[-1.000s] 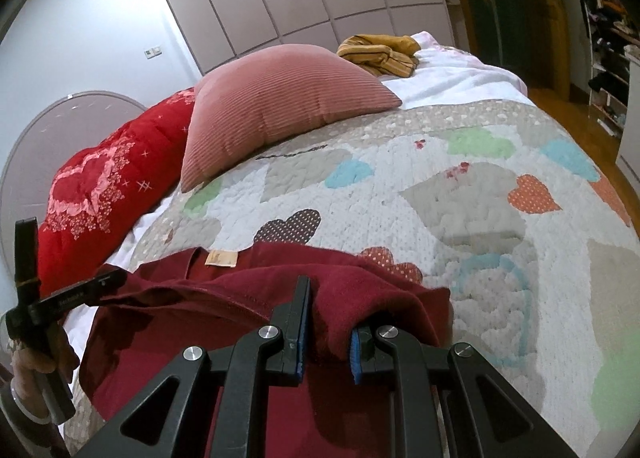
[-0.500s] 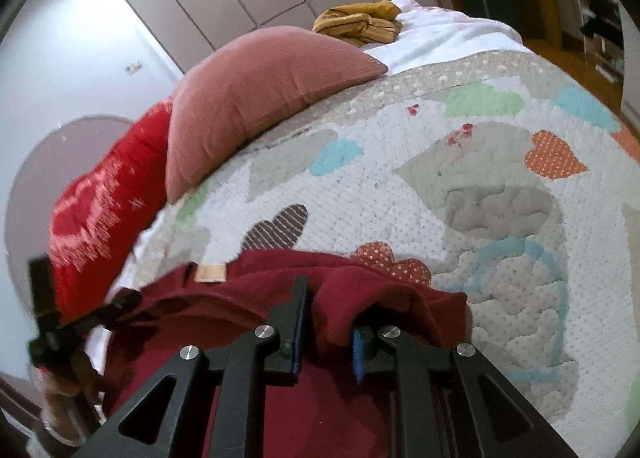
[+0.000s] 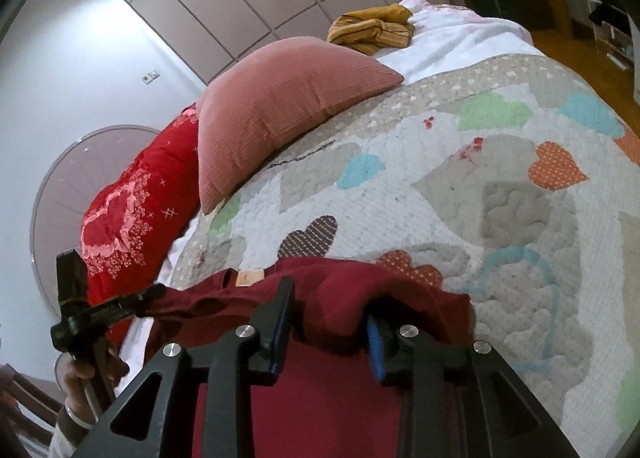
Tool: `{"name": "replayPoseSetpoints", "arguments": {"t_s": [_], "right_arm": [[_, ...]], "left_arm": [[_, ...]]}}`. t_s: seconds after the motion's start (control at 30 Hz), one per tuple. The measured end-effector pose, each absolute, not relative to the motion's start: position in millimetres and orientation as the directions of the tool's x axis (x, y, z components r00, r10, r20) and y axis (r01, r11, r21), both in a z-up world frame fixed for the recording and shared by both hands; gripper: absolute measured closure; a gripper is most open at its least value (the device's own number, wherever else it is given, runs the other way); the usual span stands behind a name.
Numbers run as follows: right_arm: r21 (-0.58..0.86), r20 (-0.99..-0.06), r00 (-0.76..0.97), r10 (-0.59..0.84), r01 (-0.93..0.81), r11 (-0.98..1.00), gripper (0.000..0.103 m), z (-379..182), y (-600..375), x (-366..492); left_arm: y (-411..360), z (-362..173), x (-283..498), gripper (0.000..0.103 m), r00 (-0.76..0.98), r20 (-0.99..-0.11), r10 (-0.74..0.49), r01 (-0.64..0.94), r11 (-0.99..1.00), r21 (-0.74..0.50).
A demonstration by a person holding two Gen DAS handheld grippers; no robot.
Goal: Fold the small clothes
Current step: 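Lay the folded hem down and open the right tool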
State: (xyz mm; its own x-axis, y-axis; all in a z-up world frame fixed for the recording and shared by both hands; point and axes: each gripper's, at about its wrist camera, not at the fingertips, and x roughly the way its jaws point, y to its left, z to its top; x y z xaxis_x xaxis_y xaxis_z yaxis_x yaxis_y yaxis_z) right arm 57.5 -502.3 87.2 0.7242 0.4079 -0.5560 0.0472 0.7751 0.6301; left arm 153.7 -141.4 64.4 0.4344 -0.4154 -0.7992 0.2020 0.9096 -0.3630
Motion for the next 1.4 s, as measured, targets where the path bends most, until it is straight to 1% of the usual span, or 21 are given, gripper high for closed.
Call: {"name": "replayPoseSetpoints", "arguments": {"t_s": [0.03, 0.07, 0.13, 0.2, 0.27, 0.3, 0.33, 0.4, 0.47, 0.53, 0.67, 0.8, 0.87, 0.93, 1.0, 1.07, 1.1, 1.2, 1.3, 1.4], "right_arm": [[0.619, -0.562, 0.730, 0.390, 0.059, 0.783, 0.060, 88.0, -504.9, 55.1], [0.616, -0.559, 0.741, 0.371, 0.071, 0.785, 0.058, 89.3, -509.1, 51.5], [0.637, -0.541, 0.759, 0.363, 0.087, 0.766, 0.058, 91.4, -521.4, 45.2], [0.635, -0.543, 0.766, 0.344, 0.107, 0.765, 0.058, 93.2, -527.3, 41.0], [0.618, -0.550, 0.762, 0.342, 0.095, 0.781, 0.058, 95.5, -524.1, 39.0], [0.611, -0.551, 0.761, 0.343, 0.087, 0.787, 0.058, 96.4, -521.8, 39.0], [0.597, -0.553, 0.761, 0.339, 0.078, 0.798, 0.058, 97.8, -517.9, 38.3], [0.554, -0.551, 0.772, 0.319, 0.052, 0.831, 0.058, 103.1, -506.9, 36.9], [0.514, -0.543, 0.784, 0.301, 0.027, 0.857, 0.058, 108.6, -498.6, 36.0], [0.468, -0.540, 0.790, 0.291, -0.005, 0.884, 0.058, 113.5, -487.2, 37.6], [0.389, -0.583, 0.771, 0.255, -0.011, 0.921, 0.058, 110.3, -471.4, 51.1], [0.416, -0.608, 0.749, 0.265, 0.015, 0.909, 0.058, 94.2, -469.6, 70.0], [0.413, -0.623, 0.741, 0.249, 0.041, 0.910, 0.058, 87.6, -470.9, 76.7], [0.406, -0.653, 0.729, 0.205, 0.108, 0.907, 0.058, 76.5, -477.9, 87.6], [0.423, -0.679, 0.710, 0.186, 0.172, 0.890, 0.058, 64.0, -488.1, 98.5], [0.442, -0.718, 0.668, 0.195, 0.221, 0.870, 0.058, 47.9, -497.9, 110.1], [0.460, -0.732, 0.649, 0.208, 0.245, 0.853, 0.055, 38.9, -502.9, 115.2], [0.505, -0.703, 0.672, 0.231, 0.244, 0.828, 0.054, 39.3, -509.0, 108.0], [0.501, -0.685, 0.694, 0.219, 0.231, 0.834, 0.054, 50.5, -509.9, 84.8], [0.503, -0.661, 0.707, 0.252, 0.168, 0.848, 0.054, 62.2, -507.0, 47.5]], "left_arm": [[-140.3, 64.3, 154.4, 0.070, 0.431, -0.798, -0.421, 0.199, 0.907, -0.371], [-138.5, 64.4, 154.9, 0.070, 0.432, -0.795, -0.426, 0.194, 0.905, -0.380], [-136.9, 66.0, 154.7, 0.070, 0.435, -0.793, -0.427, 0.189, 0.904, -0.384], [-136.2, 68.3, 154.2, 0.070, 0.439, -0.788, -0.431, 0.186, 0.902, -0.390], [-136.3, 71.2, 153.0, 0.059, 0.450, -0.782, -0.430, 0.187, 0.902, -0.388], [-136.0, 75.3, 151.6, 0.043, 0.477, -0.774, -0.417, 0.185, 0.908, -0.375], [-134.1, 78.7, 150.9, 0.035, 0.502, -0.763, -0.407, 0.178, 0.912, -0.369], [-127.2, 85.8, 151.0, 0.035, 0.538, -0.736, -0.411, 0.160, 0.907, -0.390], [-122.0, 89.6, 152.9, 0.035, 0.541, -0.733, -0.412, 0.147, 0.905, -0.400], [-122.4, 92.1, 151.4, 0.035, 0.541, -0.738, -0.403, 0.160, 0.911, -0.380], [-124.0, 84.4, 143.4, 0.035, 0.534, -0.751, -0.390, 0.166, 0.919, -0.359], [-124.8, 55.6, 133.8, 0.035, 0.491, -0.794, -0.358, 0.129, 0.931, -0.340], [-126.0, 42.7, 130.1, 0.035, 0.478, -0.815, -0.326, 0.121, 0.944, -0.307], [-125.2, 28.4, 131.0, 0.035, 0.470, -0.837, -0.280, 0.108, 0.959, -0.261], [-120.5, 18.3, 133.7, 0.035, 0.462, -0.839, -0.287, 0.089, 0.956, -0.278], [-121.5, 15.1, 134.1, 0.035, 0.470, -0.836, -0.283, 0.100, 0.958, -0.268], [-122.6, 15.4, 133.0, 0.035, 0.472, -0.837, -0.278, 0.107, 0.960, -0.258], [-118.8, 21.2, 125.8, 0.035, 0.468, -0.834, -0.291, 0.115, 0.956, -0.269], [-107.5, 30.4, 109.9, 0.035, 0.473, -0.816, -0.333, 0.121, 0.942, -0.314], [-91.9, 42.0, 85.5, 0.035, 0.489, -0.791, -0.367, 0.131, 0.928, -0.350]]}}
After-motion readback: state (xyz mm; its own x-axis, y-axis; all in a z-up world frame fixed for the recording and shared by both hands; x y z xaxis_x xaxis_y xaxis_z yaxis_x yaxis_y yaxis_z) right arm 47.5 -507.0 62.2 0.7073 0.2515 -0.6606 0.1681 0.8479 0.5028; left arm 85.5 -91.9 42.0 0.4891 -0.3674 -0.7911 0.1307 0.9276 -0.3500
